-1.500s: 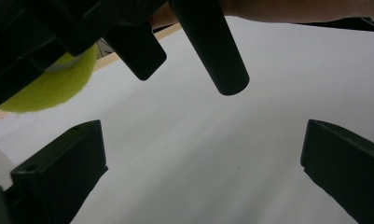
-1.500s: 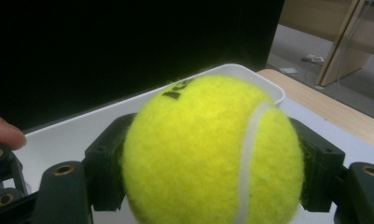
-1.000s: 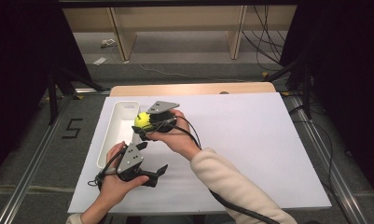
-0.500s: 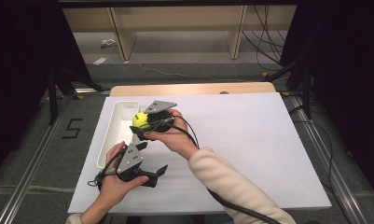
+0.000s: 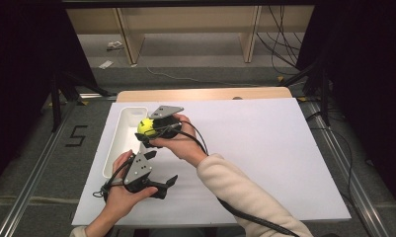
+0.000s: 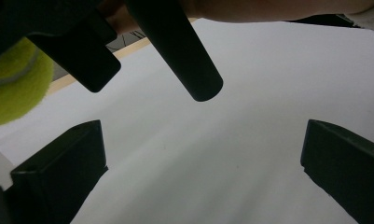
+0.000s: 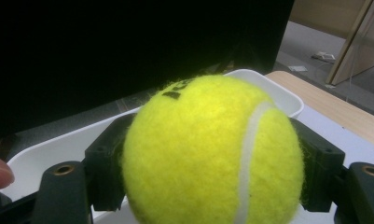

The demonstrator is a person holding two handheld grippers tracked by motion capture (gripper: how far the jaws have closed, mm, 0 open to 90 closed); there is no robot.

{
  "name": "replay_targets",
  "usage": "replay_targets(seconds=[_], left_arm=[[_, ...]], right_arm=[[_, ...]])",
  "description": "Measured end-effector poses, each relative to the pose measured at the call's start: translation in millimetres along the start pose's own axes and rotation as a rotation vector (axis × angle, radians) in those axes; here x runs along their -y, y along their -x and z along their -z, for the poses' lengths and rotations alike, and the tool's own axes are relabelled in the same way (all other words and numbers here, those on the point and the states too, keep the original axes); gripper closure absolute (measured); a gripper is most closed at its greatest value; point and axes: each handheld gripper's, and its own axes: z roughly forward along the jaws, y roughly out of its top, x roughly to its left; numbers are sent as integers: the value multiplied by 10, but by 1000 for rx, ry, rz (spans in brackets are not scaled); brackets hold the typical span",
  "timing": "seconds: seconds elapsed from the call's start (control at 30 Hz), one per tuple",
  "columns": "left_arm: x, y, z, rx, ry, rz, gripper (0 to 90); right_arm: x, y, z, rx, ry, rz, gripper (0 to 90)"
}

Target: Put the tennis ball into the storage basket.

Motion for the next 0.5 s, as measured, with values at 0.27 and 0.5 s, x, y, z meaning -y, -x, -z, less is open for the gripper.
replay_targets(seconds=[0.27,0.5], left_arm=[[-1,6,3,0,2,4,0],[-2,5,2,-2,2,-3,0]], right_arm=[[-53,26,-43,-6,-7,4,274],[-59,54,-58,-6,-11,-5,274]])
